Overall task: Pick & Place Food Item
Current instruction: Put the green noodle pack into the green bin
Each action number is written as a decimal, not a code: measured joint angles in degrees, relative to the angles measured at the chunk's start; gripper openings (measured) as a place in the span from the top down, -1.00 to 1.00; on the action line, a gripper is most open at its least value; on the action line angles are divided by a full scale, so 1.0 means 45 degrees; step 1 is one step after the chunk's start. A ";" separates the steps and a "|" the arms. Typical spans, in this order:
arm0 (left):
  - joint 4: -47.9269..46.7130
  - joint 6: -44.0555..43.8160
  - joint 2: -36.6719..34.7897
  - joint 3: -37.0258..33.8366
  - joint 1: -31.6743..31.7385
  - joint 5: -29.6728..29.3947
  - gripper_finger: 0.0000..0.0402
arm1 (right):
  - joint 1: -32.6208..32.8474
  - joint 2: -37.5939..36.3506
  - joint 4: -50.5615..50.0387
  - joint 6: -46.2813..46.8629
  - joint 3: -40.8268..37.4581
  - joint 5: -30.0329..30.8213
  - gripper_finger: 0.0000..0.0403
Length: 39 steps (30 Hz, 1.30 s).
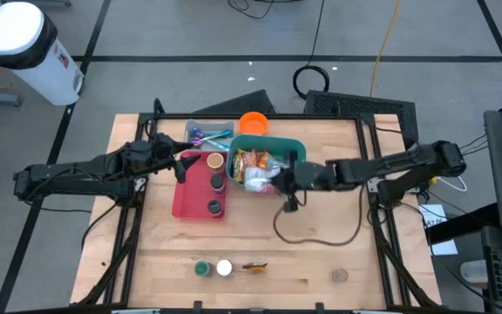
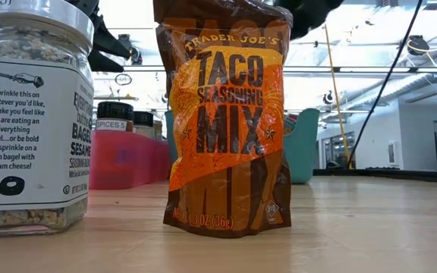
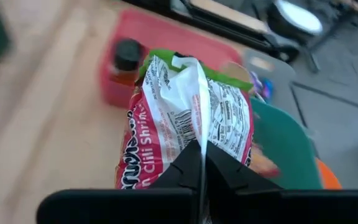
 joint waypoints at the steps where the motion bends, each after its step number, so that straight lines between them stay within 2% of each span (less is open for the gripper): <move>1: 0.0000 0.0000 0.0000 0.0000 0.0000 0.0000 -0.33 | -0.0293 0.0025 0.0037 0.0000 0.0001 0.0000 0.99; 8: 0.0000 -0.0005 0.0000 0.0000 0.0000 0.0000 -0.33 | -0.2328 0.0156 0.0082 -0.0070 0.0000 -0.0025 1.00; 11: 0.0000 0.0023 0.0000 0.0000 -0.0003 0.0000 -0.33 | -0.3062 0.0317 0.0700 0.0246 -0.0245 -0.0871 1.00; 15: 0.0000 0.0015 0.0000 0.0000 0.0000 0.0000 -0.33 | -0.3735 0.0361 0.2078 0.0305 -0.1263 -0.2002 1.00; 24: -0.0015 0.0019 0.0000 0.0000 -0.0002 -0.0005 -0.33 | -0.4710 0.0580 0.6334 -0.0224 -0.4502 -0.1962 0.99; 29: -0.0011 0.0024 0.0000 0.0000 -0.0004 -0.0005 -0.33 | -0.4832 0.0599 0.7653 0.0266 -0.5569 -0.1975 0.97; 33: -0.0015 0.0024 0.0000 0.0000 -0.0003 -0.0006 -0.33 | -0.4682 0.0595 0.7675 0.0468 -0.5681 -0.1964 0.78; 39: -0.0009 0.0028 0.0142 0.0000 -0.0004 -0.0011 -0.33 | -0.4278 0.0377 0.8716 0.0842 -0.5680 -0.1953 0.27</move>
